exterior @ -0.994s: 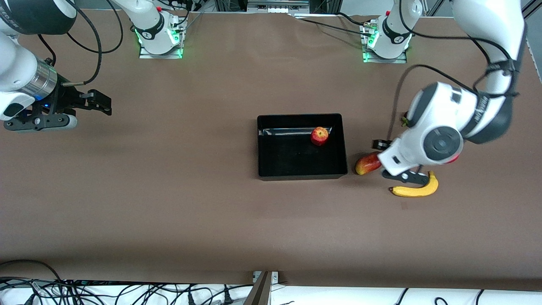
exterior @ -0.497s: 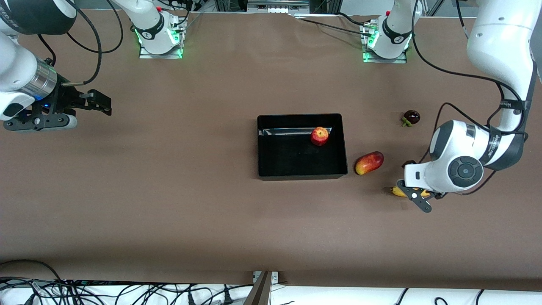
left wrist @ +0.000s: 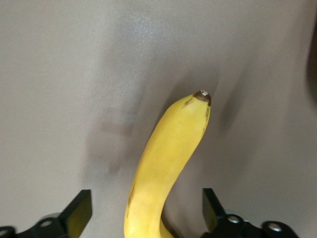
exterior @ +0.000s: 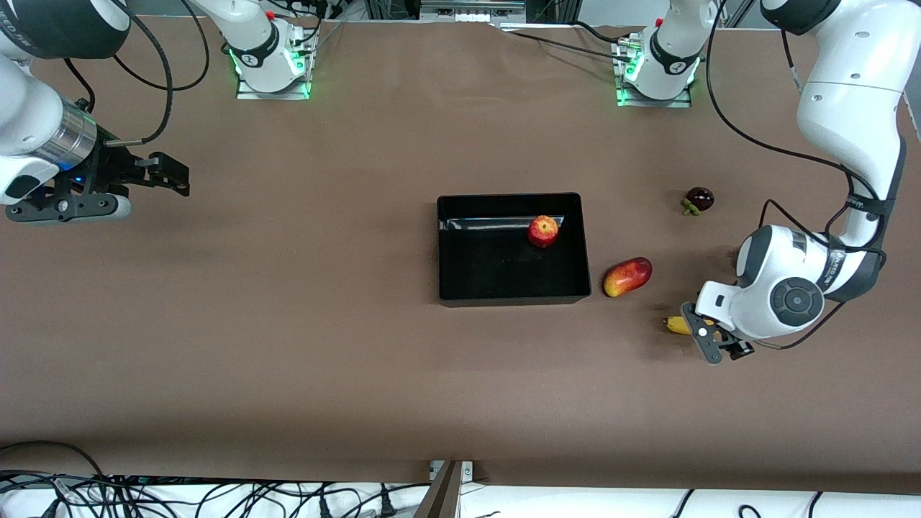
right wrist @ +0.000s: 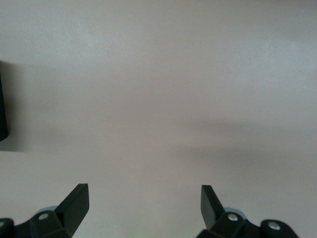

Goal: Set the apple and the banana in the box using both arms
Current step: 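Move the left gripper to the yellow banana and grasp it, then carry the banana over the box and lower it inside with the left gripper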

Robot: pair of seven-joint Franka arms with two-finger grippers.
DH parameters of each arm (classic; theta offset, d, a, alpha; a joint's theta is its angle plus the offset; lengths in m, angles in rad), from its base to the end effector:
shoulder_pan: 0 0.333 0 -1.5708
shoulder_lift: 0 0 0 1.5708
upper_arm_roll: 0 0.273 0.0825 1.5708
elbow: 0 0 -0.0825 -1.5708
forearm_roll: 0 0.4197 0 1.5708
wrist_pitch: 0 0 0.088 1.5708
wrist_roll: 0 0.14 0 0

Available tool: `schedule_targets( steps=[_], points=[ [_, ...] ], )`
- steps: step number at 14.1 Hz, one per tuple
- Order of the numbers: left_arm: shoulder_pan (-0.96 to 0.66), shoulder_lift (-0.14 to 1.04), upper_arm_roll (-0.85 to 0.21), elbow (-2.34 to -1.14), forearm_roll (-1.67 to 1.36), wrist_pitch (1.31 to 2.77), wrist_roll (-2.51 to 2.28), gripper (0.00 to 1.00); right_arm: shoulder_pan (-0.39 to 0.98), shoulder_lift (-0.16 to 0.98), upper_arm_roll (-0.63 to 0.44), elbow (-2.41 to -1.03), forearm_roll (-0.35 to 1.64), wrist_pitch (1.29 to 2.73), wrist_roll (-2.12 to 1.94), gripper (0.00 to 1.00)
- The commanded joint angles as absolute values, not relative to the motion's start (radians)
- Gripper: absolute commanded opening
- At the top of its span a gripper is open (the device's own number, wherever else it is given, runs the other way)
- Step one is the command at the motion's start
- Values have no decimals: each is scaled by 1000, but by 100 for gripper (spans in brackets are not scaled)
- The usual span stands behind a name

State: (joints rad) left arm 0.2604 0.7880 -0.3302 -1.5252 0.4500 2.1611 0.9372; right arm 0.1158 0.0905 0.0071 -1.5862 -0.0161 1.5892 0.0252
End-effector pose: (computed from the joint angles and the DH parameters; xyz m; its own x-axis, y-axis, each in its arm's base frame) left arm 0.6936 -0.0052 0.1155 0.3577 -0.9211 -0.1535 -0.9310 -0.3646 0.0185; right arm 0.6040 0.0723 0.4880 0.9914 0.0974 -0.0870 0.0993 -0.9949 0.0176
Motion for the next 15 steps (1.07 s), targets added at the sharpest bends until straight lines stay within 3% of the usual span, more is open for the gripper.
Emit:
schedule_targets(
  steps=[1,2,5,9,15],
  points=[
    [267,790,-328,-1539,476,2180,963,37,118,100,5,-1565,-25,1583,28,100],
    [267,793,-318,-1539,488,2178,965,17,118,100,5,-1563,-25,1583,28,100],
    [267,798,-316,-1542,511,2180,966,2,118,100,5,-1563,-25,1583,28,100],
    [270,779,-318,-1536,506,2166,971,0,118,100,5,-1563,-25,1583,28,100],
    [247,637,-429,-1453,318,1828,696,0,118,100,5,-1565,-25,1583,28,100]
  ],
)
